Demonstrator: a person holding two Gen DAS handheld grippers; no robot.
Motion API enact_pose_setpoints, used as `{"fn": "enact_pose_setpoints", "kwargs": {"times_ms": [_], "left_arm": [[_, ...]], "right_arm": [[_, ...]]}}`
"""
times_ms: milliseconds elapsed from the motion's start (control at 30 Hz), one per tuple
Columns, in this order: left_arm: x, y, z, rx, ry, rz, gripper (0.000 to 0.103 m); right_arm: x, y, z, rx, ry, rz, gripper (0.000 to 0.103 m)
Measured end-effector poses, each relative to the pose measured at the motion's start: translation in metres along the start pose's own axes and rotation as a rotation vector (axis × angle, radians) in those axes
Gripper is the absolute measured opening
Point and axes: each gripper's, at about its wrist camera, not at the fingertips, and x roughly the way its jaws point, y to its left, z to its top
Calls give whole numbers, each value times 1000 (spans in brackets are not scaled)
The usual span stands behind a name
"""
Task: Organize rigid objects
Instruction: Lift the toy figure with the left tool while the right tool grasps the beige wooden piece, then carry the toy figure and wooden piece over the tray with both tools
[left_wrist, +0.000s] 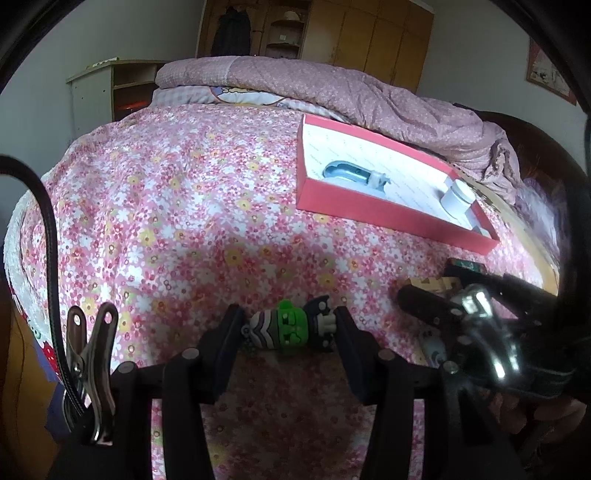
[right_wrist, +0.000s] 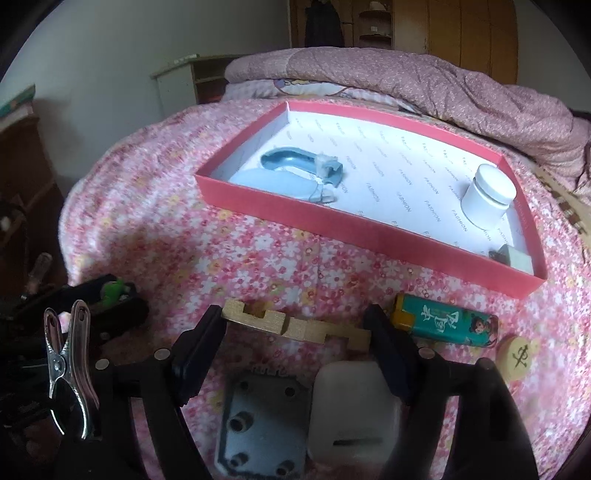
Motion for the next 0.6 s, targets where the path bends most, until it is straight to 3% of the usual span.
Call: {"fn": "enact_pose_setpoints", "kwargs": {"times_ms": [167, 600], "left_arm": [[-5, -7, 8, 12, -13, -8, 53], [-2, -39, 49, 69, -36, -48, 53]], "right_arm": [[-16, -12, 1, 52, -29, 41, 78], [-49, -47, 15, 138, -121, 44, 78]]}}
